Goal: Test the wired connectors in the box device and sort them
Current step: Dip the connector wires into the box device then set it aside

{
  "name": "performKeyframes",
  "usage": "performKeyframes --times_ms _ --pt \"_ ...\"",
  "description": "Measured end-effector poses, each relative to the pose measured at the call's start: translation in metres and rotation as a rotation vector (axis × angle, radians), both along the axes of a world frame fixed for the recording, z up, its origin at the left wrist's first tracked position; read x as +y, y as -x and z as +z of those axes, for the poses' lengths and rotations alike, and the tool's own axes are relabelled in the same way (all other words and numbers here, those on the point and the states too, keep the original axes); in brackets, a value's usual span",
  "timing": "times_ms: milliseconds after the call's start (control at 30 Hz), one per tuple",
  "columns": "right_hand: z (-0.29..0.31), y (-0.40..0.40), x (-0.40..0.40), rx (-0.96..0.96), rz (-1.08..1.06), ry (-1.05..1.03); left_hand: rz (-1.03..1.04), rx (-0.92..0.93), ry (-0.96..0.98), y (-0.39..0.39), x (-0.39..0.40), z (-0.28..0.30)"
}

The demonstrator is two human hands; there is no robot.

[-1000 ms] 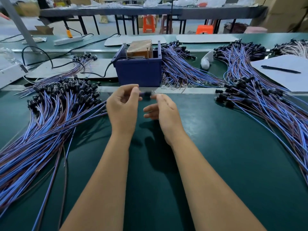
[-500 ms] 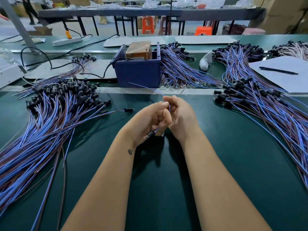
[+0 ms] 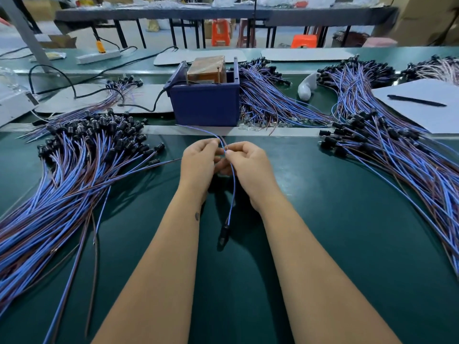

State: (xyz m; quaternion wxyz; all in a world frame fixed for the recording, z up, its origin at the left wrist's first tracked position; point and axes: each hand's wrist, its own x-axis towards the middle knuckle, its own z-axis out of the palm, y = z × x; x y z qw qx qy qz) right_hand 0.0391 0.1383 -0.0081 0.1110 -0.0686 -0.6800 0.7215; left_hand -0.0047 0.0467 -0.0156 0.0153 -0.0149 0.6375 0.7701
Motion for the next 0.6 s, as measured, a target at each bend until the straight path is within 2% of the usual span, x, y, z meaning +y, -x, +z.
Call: performKeyframes --times_ms 100,300,600 --pt "-0.002 0.0012 -0.0037 -0.009 -0.042 -0.103 -0.005 0.068 0.097 0.0001 0.0017 -0.0045" --pt "-0.0007 0.0072 -0.0095 -0.064 -0.173 -0.291 0.02 0.086 -0.026 0.0007 -0.004 -0.0057" --pt "-0.0035 0.0026 -0.0045 -0.018 -0.223 -0.153 -0.105 0.095 -0.003 -0.0036 -0.002 -0.0022"
